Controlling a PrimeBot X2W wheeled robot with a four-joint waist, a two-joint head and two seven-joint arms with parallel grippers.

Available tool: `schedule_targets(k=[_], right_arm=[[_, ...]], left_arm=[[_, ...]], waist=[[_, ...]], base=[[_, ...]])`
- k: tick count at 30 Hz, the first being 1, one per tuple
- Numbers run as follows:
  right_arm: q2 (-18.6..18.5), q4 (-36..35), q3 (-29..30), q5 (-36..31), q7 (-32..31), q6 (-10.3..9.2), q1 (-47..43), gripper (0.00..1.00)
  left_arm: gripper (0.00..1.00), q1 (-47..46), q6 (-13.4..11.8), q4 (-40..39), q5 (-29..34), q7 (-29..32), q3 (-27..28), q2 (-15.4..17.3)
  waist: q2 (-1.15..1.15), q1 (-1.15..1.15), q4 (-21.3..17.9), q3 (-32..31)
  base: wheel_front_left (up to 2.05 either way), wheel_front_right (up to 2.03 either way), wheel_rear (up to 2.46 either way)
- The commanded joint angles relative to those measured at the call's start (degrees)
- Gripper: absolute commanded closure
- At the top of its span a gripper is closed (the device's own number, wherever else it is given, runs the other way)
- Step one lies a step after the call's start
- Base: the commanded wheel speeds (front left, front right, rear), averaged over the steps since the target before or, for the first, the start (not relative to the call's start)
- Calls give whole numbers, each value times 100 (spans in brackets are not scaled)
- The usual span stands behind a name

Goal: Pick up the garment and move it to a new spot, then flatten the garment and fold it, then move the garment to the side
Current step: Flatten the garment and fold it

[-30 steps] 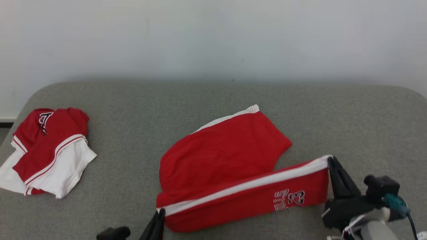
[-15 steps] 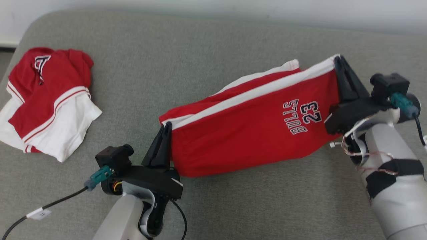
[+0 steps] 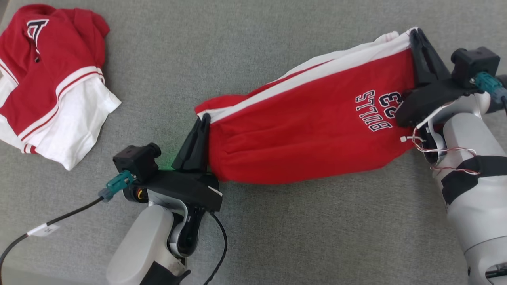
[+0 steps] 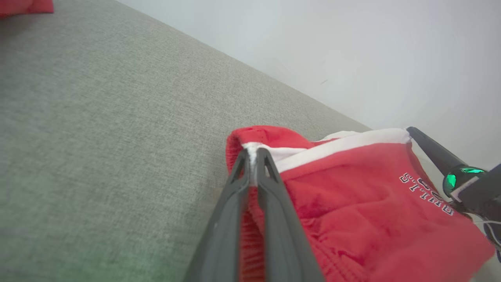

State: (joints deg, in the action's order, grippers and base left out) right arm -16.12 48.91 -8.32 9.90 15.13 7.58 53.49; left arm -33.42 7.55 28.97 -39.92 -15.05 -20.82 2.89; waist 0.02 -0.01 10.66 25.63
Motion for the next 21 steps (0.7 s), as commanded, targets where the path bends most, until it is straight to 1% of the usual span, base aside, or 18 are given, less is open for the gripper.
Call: schedule_targets(k=[1, 2, 3, 4, 9, 15, 17, 21], right_arm=[[56, -17, -30, -58, 0, -17, 69, 100], [77, -5, -36, -81, 0, -17, 76, 100], [78, 39, 23, -113, 0, -17, 86, 72], [79, 88, 85, -138, 0, -17, 85, 0], [120, -265, 165, -278, 0, -16, -104, 0], [96, -737, 280, 43, 0, -16, -687, 0], [66, -678, 261, 158, 0, -16, -1003, 0], [121, -612, 135, 367, 1, -16, -1385, 0]], left_arm=[[87, -77, -14, -25, 9, -19, 44, 3], [59, -74, -14, -49, 55, -19, 70, 4], [16, -59, -13, -65, 99, -18, 90, 2], [0, -45, -14, -52, 184, -18, 91, 2], [0, 92, -13, -94, 524, -19, 287, 0], [0, 429, -13, -196, 909, -19, 517, 3], [0, 575, -13, -245, 981, -19, 599, 2], [0, 925, -13, -335, 1074, -19, 779, 0]], waist=[[-2, 1, 54, 99], [-2, 1, 40, 111], [-2, 1, 24, 116], [-2, 1, 11, 112], [-2, 1, -54, 7], [-2, 1, -131, -298], [-2, 1, -151, -434], [-2, 1, -233, -632]], base=[[0, 0, 0], [0, 0, 0], [0, 0, 0], [0, 0, 0], [0, 0, 0], [0, 0, 0], [0, 0, 0], [0, 0, 0]])
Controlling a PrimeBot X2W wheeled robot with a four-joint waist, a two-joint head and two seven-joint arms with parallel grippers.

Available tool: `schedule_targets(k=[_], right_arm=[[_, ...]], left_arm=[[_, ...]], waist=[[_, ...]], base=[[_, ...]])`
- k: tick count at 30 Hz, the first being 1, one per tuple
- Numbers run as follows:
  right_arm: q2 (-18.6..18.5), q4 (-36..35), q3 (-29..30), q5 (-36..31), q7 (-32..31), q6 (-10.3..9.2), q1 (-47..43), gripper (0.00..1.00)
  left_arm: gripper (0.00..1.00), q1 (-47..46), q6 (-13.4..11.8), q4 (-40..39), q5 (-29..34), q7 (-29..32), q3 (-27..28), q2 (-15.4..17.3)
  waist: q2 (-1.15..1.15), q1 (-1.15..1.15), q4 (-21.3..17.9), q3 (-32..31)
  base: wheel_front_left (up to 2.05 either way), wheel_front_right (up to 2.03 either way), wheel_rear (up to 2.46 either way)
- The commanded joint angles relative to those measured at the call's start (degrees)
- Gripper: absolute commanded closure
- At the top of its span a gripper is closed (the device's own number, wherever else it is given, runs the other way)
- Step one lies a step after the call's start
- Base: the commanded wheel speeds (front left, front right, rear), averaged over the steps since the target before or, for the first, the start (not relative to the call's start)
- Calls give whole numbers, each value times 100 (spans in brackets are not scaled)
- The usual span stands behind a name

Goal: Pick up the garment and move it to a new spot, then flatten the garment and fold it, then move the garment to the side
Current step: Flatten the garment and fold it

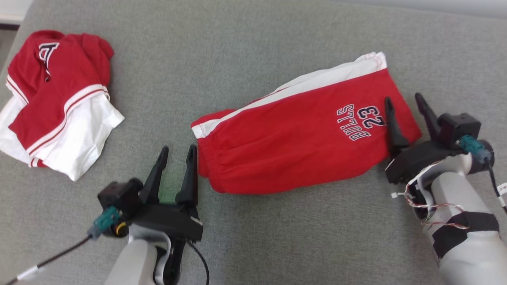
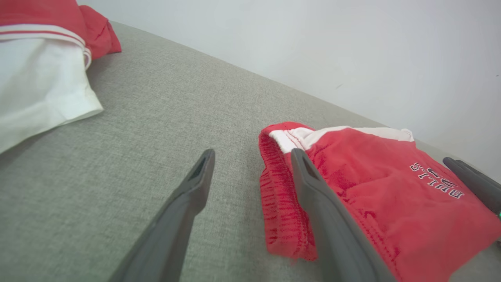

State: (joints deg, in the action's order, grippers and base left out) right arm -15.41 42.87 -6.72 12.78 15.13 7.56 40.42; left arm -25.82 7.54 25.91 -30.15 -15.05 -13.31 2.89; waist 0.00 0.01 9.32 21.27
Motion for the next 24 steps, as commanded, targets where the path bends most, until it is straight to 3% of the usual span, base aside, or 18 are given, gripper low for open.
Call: schedule_targets(k=[1, 8, 17, 18, 19, 20, 24], right_arm=[[67, 21, -39, 135, 0, -15, -151, 0], [188, 695, -301, 478, 0, -15, -218, 0], [354, 1499, -146, 719, -6, -15, -134, 0], [391, 1548, -170, 762, -7, -15, -120, 15], [447, 1616, -182, 833, -9, -15, -128, 53], [468, 1659, -197, 873, -12, -15, -125, 100], [424, 1562, -125, 1098, -14, -15, -183, 100]], left_arm=[[0, 239, -12, -50, 139, -19, 52, -1], [0, 634, -12, -95, 384, -19, 123, 1], [0, 836, -12, -140, 413, -19, 57, 1], [0, 838, -12, -127, 403, -19, 62, 1], [0, 840, -12, -120, 388, -19, 64, 1], [0, 846, -12, -113, 380, -19, 68, 1], [0, 830, -12, -133, 469, -19, 52, 1]], waist=[[0, -1, -120, -227], [0, -1, -164, -381], [0, -1, -148, -480], [0, -1, -145, -488], [0, -1, -144, -495], [0, -1, -144, -500], [0, -1, -139, -525]], base=[[0, 0, 0], [0, 0, 0], [0, 0, 0], [0, 0, 0], [0, 0, 0], [0, 0, 0], [0, 0, 0]])
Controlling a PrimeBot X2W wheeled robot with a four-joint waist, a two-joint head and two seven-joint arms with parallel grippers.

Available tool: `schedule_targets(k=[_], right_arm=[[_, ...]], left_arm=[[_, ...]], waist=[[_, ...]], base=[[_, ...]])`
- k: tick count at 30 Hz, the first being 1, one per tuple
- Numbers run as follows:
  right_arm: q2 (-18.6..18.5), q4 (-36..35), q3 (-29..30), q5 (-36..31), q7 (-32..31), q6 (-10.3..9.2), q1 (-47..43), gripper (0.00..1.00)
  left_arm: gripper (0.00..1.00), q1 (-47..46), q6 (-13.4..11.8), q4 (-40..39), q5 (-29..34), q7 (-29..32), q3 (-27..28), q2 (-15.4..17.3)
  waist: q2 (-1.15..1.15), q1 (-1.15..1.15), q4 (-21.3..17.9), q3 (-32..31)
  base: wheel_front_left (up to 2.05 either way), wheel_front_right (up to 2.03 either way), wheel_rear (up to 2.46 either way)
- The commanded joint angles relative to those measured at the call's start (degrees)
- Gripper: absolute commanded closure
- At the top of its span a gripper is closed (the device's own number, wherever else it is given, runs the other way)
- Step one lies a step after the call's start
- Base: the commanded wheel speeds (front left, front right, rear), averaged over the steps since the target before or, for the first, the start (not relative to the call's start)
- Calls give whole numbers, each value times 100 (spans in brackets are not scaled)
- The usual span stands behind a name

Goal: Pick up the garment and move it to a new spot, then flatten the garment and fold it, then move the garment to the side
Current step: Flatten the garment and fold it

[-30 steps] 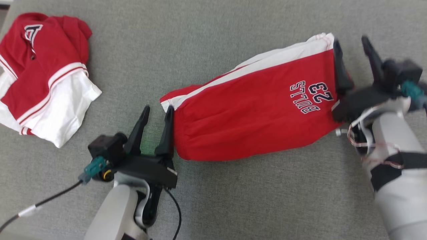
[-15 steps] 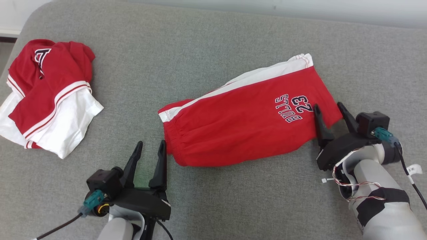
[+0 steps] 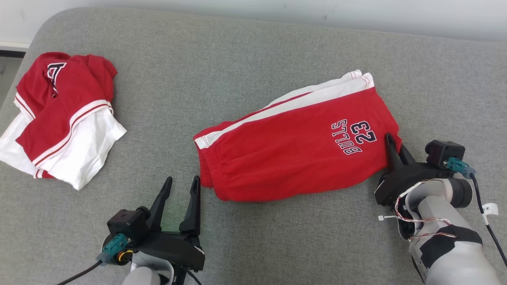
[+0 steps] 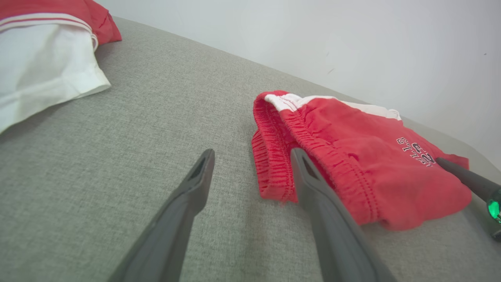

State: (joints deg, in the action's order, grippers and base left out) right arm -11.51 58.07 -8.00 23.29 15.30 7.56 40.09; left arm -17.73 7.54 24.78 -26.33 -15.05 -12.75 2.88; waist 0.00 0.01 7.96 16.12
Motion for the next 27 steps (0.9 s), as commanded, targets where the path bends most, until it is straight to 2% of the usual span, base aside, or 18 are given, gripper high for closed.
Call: schedule_targets(k=[1, 16, 27], right_arm=[[14, -30, 38, 91, -24, -15, -196, 100], [373, -1084, 650, 489, -17, -15, -1353, 100], [480, -1344, 1035, 346, -17, -15, -1940, 100]], left_arm=[[0, 32, -12, -19, 100, -19, 5, 3], [0, 580, -12, 59, 377, -19, 365, 2], [0, 829, -12, 26, 392, -19, 391, 2]], waist=[[0, -1, -12, -29], [0, -1, -524, -754], [0, -1, -624, -1011]], base=[[0, 0, 0], [0, 0, 0], [0, 0, 0]])
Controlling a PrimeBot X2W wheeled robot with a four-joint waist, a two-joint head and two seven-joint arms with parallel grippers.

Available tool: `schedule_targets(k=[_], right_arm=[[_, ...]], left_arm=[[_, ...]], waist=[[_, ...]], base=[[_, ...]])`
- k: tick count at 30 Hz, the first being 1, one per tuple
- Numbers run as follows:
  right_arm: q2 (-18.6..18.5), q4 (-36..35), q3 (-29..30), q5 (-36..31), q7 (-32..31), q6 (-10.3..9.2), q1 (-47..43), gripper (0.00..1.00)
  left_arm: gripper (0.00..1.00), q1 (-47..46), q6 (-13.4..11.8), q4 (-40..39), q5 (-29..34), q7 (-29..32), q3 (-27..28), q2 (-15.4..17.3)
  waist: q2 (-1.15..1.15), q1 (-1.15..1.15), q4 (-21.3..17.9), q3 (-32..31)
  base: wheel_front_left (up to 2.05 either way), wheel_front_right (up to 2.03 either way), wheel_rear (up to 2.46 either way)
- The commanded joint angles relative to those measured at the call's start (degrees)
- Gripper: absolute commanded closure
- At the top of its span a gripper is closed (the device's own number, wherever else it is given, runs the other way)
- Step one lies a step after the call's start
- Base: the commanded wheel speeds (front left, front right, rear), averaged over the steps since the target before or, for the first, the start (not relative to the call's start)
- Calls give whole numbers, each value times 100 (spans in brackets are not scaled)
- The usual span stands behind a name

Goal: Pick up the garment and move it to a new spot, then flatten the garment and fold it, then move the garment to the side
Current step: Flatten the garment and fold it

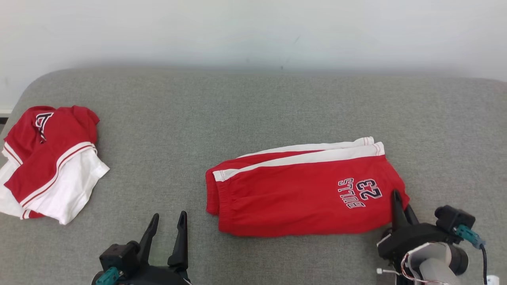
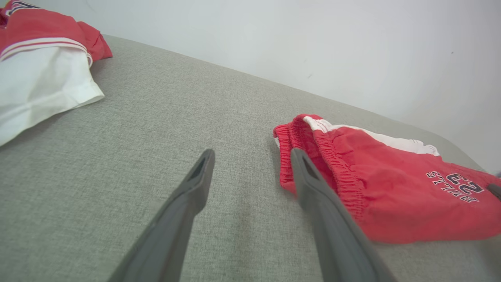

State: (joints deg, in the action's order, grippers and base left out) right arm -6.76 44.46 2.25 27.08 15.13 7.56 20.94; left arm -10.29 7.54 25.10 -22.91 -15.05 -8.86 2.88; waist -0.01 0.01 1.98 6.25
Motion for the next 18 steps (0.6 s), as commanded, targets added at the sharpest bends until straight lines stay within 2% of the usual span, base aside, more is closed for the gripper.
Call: schedule_targets(k=[1, 5, 11, 18], right_arm=[[25, -120, -28, -80, 0, -15, -40, 100], [89, -790, -444, -184, 0, -15, -10, 100], [32, -1683, -1863, -221, -1, -15, 106, 100], [58, -1716, -3526, 9, 0, -15, 274, 100]], left_arm=[[0, 109, -12, -18, 54, -19, 14, 2], [0, 111, -12, -48, 29, -19, 5, 2], [0, 54, -12, -40, -79, -19, -74, 4], [0, 93, -12, -19, -84, -19, -22, 3]], waist=[[1, -1, -32, -28], [1, -1, -38, -10], [1, -1, 99, -1], [1, -1, 328, -34]], base=[[0, 0, 0], [0, 0, 0], [0, 0, 0], [0, 0, 0]])
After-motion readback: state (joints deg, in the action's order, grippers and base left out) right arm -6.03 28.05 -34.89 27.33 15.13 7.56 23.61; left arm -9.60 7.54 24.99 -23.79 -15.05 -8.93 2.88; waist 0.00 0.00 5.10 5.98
